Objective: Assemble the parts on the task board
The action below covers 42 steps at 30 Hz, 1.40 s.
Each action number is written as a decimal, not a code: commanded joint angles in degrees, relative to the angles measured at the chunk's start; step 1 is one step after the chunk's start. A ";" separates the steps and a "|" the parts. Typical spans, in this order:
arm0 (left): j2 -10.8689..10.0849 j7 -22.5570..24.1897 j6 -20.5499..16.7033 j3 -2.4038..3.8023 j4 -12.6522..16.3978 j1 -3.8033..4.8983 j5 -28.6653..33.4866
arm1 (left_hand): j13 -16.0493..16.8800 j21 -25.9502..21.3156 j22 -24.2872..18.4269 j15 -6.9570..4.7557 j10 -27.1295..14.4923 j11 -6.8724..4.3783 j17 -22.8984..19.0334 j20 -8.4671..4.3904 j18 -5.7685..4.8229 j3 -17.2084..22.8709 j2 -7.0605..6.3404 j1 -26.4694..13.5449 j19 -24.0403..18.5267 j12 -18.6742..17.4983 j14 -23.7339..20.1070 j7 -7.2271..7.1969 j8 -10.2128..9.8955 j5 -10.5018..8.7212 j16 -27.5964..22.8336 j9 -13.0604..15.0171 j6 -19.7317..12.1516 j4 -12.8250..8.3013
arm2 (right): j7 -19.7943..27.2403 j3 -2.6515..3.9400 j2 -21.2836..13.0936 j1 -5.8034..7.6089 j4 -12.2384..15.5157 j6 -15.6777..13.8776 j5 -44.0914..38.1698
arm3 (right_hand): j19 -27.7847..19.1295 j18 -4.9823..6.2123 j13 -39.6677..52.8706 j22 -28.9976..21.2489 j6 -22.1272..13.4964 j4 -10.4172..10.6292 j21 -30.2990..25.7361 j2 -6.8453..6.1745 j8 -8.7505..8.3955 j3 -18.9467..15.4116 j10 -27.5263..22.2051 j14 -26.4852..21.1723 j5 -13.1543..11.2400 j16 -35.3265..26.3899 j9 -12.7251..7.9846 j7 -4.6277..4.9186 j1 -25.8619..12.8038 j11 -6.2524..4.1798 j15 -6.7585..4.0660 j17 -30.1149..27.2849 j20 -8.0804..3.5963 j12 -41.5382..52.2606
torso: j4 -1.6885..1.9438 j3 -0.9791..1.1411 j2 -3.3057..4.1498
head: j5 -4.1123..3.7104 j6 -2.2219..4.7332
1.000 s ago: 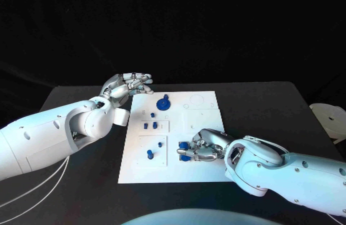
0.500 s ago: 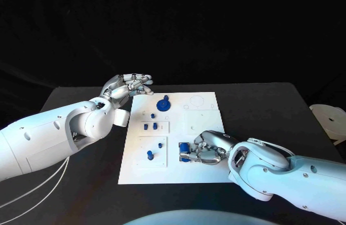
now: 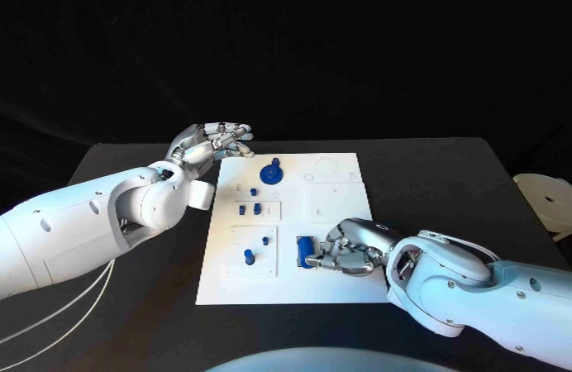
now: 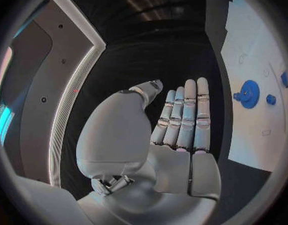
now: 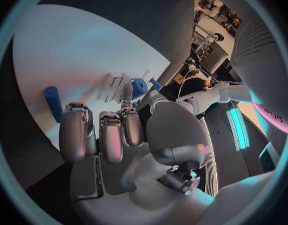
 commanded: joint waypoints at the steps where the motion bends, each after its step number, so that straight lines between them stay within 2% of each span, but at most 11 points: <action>1: 0.01 0.16 0.87 0.03 0.21 0.02 -0.17 | 0.08 -0.39 -0.05 -0.08 -0.48 0.04 -0.05 0.22 0.62 0.23 0.52 -0.05 0.13 0.21 -0.42 0.13 0.13 0.09 0.23 -0.07 -0.48 -0.26 | 0.84 -0.01 -0.25 -0.01 -0.01 1.60 -0.54 | 2.02 -0.96 6.35 11.60 -0.41 -0.08 0.29 -0.01 -0.38 -0.24 1.44 5.29 0.19 0.19 0.06 0.02 1.32 -0.17 -0.31 12.19 -0.31 0.23 | 0.00 0.00 0.06 | 0.10 0.03; 2: 0.00 0.14 0.85 0.03 0.21 0.02 -0.17 | 0.08 -0.39 -0.05 -0.08 -0.48 0.04 -0.05 0.22 0.62 0.23 0.52 -0.05 0.13 0.21 -0.42 0.13 0.13 0.09 0.23 -0.07 -0.48 -0.26 | 0.85 -0.01 -0.31 -0.01 -0.08 1.62 -0.52 | 2.04 -0.97 6.40 11.64 -0.46 -0.21 0.32 -0.18 -0.54 -0.19 1.46 5.29 0.05 0.18 0.05 0.01 3.27 -0.17 -0.33 12.17 -0.32 0.22 | -0.02 0.01 0.05 | 0.11 0.02; 4: 0.00 0.13 0.84 0.03 0.20 0.02 -0.17 | 0.08 -0.39 -0.05 -0.08 -0.48 0.04 -0.05 0.22 0.62 0.23 0.52 -0.05 0.13 0.21 -0.42 0.13 0.13 0.09 0.23 -0.07 -0.48 -0.26 | 0.79 -0.01 -0.30 -0.01 -0.25 1.55 -0.49 | 2.03 -0.97 6.42 11.64 -0.46 -0.15 0.29 -0.12 -0.61 -0.20 1.47 5.29 -0.06 0.19 0.04 0.02 3.86 -0.18 -0.31 12.19 -0.32 0.22 | -0.04 0.02 0.03 | 0.10 0.00; 6: 0.01 0.12 0.86 0.03 0.22 0.02 -0.17 | 0.08 -0.39 -0.05 -0.08 -0.48 0.04 -0.05 0.22 0.62 0.23 0.52 -0.05 0.13 0.21 -0.42 0.13 0.13 0.09 0.23 -0.07 -0.48 -0.26 | 0.71 -0.01 -0.22 -0.01 -0.47 1.48 -0.48 | 2.05 -0.98 6.41 11.66 -0.37 0.05 0.33 0.55 -0.67 -0.04 1.46 5.30 -0.19 0.19 0.04 0.01 4.46 -0.18 -0.32 12.21 -0.33 0.16 | -0.03 0.03 0.02 | 0.09 -0.02; 9: 0.01 0.04 0.87 0.03 0.26 0.02 -0.20 | 0.08 -0.39 -0.05 -0.08 -0.48 0.04 -0.05 0.22 0.62 0.23 0.52 -0.05 0.13 0.21 -0.42 0.13 0.13 0.09 0.23 -0.07 -0.48 -0.26 | 0.63 -0.01 0.03 -0.01 -0.91 1.46 -0.47 | 2.04 -0.97 6.41 11.65 -0.35 0.07 0.28 0.63 -0.67 -0.03 1.46 5.29 -0.20 0.18 0.04 0.01 4.50 -0.19 -0.32 12.17 -0.33 0.16 | 0.06 0.05 0.07 | 0.12 -0.07; 19: 0.00 -0.03 0.84 0.03 0.27 0.02 -0.26 | 0.07 -0.40 -0.05 -0.08 -0.49 0.03 -0.06 0.21 0.62 0.27 0.55 0.02 0.15 0.23 -0.43 0.13 0.15 0.09 0.24 -0.08 -0.48 -0.31 | 0.23 -0.01 1.63 -0.02 -2.85 1.80 -0.89 | 2.05 -0.97 6.44 11.66 -0.29 -0.07 0.27 0.91 -0.73 0.00 1.47 5.30 -0.28 0.19 0.06 -0.03 5.31 -0.21 -0.34 12.22 -0.34 0.14 | -0.01 0.03 0.04 | 0.10 -0.24; 23: 0.04 -0.05 0.86 0.03 0.26 0.02 -0.27 | 0.07 -0.40 -0.05 -0.08 -0.49 0.03 -0.06 0.21 0.62 0.27 0.55 0.02 0.15 0.23 -0.43 0.13 0.15 0.09 0.24 -0.08 -0.48 -0.31 | 0.12 -0.01 2.36 -0.03 -3.45 2.10 -1.18 | 2.03 -0.95 6.47 11.65 -0.30 -0.27 0.15 0.60 -0.94 -0.16 1.45 5.28 -2.08 0.17 0.05 -0.02 7.76 -0.21 -0.36 12.16 -0.36 0.06 | 0.00 0.04 0.02 | 0.10 -0.30; 26: 0.04 -0.06 0.87 0.03 0.26 0.02 -0.27 | 0.07 -0.40 -0.05 -0.08 -0.49 0.03 -0.06 0.21 0.62 0.27 0.55 0.02 0.15 0.23 -0.43 0.13 0.15 0.09 0.24 -0.08 -0.48 -0.31 | 0.08 -0.01 2.64 -0.03 -3.69 2.32 -1.32 | 2.05 -0.95 6.52 11.66 -0.24 -0.26 0.11 0.63 -1.21 -0.03 1.45 5.29 -5.74 0.17 0.01 0.03 10.08 -0.18 -0.32 12.17 -0.34 -0.02 | 0.03 0.03 0.01 | 0.05 -0.42; 33: 0.00 -0.12 0.84 0.03 0.25 0.02 -0.28 | 0.07 -0.40 -0.05 -0.09 -0.51 0.03 -0.07 0.19 0.62 0.34 0.56 0.14 0.18 0.25 -0.44 0.13 0.19 0.10 0.24 -0.08 -0.50 -0.42 | 0.36 -0.02 2.77 -0.04 -3.92 3.04 -1.48 | 1.99 -0.91 6.59 11.61 -0.31 -0.81 -0.13 -0.49 -1.51 -0.02 1.45 5.26 -6.38 0.12 -0.06 0.04 12.53 -0.17 -0.31 12.04 -0.32 -0.06 | -0.05 -0.02 0.01 | 0.07 -0.52; 42: -0.06 -0.15 0.83 0.03 0.26 0.02 -0.29 | 0.07 -0.39 -0.04 -0.11 -0.52 0.02 -0.08 0.17 0.63 0.40 0.53 0.29 0.20 0.27 -0.45 0.12 0.21 0.11 0.25 -0.08 -0.50 -0.55 | 0.81 -0.02 2.81 -0.05 -4.01 3.31 -1.54 | 1.92 -0.88 6.54 11.56 -0.40 -0.74 -0.36 -1.06 -1.64 -0.29 1.39 5.23 -6.45 0.08 -0.10 0.14 12.82 -0.10 -0.28 11.93 -0.31 -0.16 | -0.02 0.01 0.01 | 0.06 -0.63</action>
